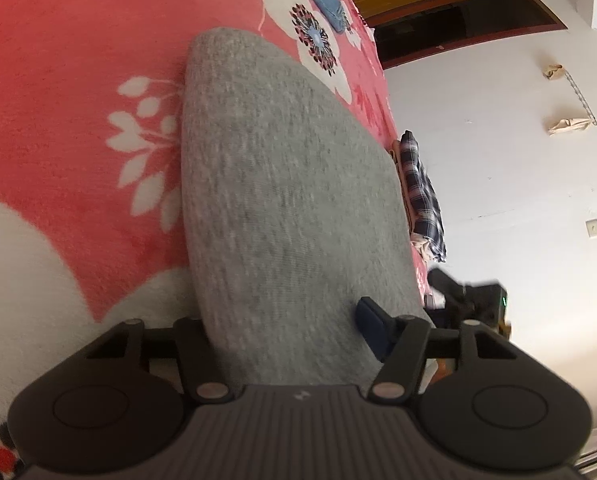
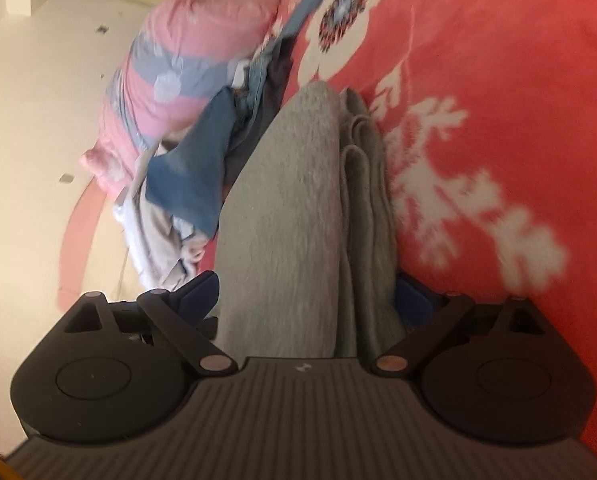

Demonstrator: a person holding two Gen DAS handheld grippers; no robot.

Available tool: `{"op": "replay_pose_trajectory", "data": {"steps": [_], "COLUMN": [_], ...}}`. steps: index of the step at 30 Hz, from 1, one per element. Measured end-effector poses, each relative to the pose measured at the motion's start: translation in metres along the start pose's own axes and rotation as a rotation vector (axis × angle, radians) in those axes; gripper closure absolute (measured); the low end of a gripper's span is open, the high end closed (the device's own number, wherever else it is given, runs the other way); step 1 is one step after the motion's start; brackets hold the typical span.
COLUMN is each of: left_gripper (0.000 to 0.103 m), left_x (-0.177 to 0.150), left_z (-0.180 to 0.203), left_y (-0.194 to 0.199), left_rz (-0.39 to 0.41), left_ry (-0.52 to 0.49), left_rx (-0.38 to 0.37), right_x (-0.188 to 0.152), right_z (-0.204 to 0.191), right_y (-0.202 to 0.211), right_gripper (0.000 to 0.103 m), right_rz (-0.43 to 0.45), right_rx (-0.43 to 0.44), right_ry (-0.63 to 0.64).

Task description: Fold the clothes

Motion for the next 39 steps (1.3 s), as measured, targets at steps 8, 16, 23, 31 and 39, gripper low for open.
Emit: {"op": "replay_pose_trajectory", "data": {"steps": [8, 16, 23, 31, 39], "left_gripper": [0.045, 0.049, 0.054, 0.061, 0.061], "left_x": [0.001, 0.000, -0.005, -0.014, -0.030], "left_z": [-0.001, -0.003, 0.009, 0.034, 0.069], "left_y": [-0.003, -0.001, 0.008, 0.022, 0.026], "left_rz": [0.010, 0.032, 0.082, 0.101, 0.101], "left_ry": [-0.032, -0.046, -0.078, -0.105, -0.149], "left_rx": [-0.018, -0.033, -0.015, -0.033, -0.070], "right_x": [0.038, 0.036, 0.035, 0.033, 0.027], "right_z": [-0.017, -0.015, -0.022, -0.045, -0.072], "right_y": [-0.046, -0.047, -0.036, -0.021, 0.013], "right_gripper": [0.009, 0.051, 0.060, 0.062, 0.062], "right_rz": [-0.109, -0.091, -0.041, -0.005, 0.041], "right_rx": [0.144, 0.216, 0.229, 0.191, 0.151], "right_ry": [0.056, 0.151, 0.148, 0.207, 0.269]}}
Point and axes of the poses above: each gripper's, at about its wrist camera, not at the fingertips, and y roughly against the way its jaws point, z to its right, x to its top, the point moved 10 cm from there along -y, roughly the way its jaws point, and after that the axes turned 5 degrees about y, right-handed, at the moved point
